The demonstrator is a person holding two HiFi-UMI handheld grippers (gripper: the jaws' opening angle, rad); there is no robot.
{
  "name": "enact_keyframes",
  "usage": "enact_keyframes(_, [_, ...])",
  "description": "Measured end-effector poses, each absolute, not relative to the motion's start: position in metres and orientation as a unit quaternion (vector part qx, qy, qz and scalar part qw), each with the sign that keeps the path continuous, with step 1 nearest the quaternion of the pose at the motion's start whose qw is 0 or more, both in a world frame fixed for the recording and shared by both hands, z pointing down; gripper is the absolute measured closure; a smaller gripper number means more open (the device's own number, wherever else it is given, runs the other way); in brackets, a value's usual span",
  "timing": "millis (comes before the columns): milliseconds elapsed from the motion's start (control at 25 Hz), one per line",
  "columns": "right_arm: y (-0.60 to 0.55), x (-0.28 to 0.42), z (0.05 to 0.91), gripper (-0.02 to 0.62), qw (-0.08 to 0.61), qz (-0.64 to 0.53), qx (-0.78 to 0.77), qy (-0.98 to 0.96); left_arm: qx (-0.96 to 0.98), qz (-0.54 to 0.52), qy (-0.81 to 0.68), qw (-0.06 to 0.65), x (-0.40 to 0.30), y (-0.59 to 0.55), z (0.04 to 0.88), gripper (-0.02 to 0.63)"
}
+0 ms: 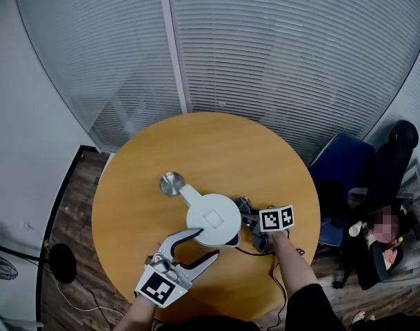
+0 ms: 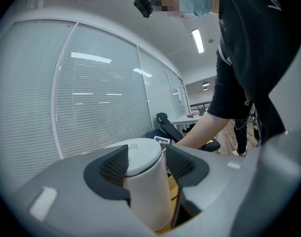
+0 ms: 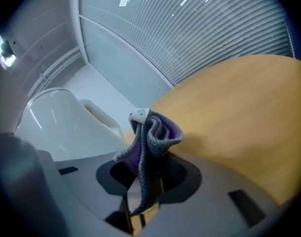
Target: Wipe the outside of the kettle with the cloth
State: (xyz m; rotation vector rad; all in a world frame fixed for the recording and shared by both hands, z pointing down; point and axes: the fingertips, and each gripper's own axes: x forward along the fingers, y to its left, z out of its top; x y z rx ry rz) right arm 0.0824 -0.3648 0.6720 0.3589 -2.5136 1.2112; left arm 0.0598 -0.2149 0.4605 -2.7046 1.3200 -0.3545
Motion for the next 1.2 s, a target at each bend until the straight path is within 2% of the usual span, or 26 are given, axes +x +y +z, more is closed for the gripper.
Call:
enact_keyframes(480, [-0.344,0.119,0.647,0.483,0.125,0.411,0.259,-0.865,-0.894,-0.126,0.424,0.072,0.062,-0.213,0.462,0.364])
enact_keyframes(840, [-0.276,0.165,0.583,0.483,0.095,0.343,0.386,-0.851,-0.91,-0.145,0.38,0.079,0.055,-0.189,0.474,0.363])
enact_keyframes(1080, [-0.218,0.164,0.562,0.483,0.057,0.326,0.471,-0.818,-0.92,-0.16,0.346,0.094,0.032,-0.166,0.491,0.365])
enact_keyframes(1200, [-0.192,0.154,0.554,0.483,0.049,0.315,0.499,-0.806,-0.924,-0.155,0.334,0.103,0.018,-0.155,0.491,0.419])
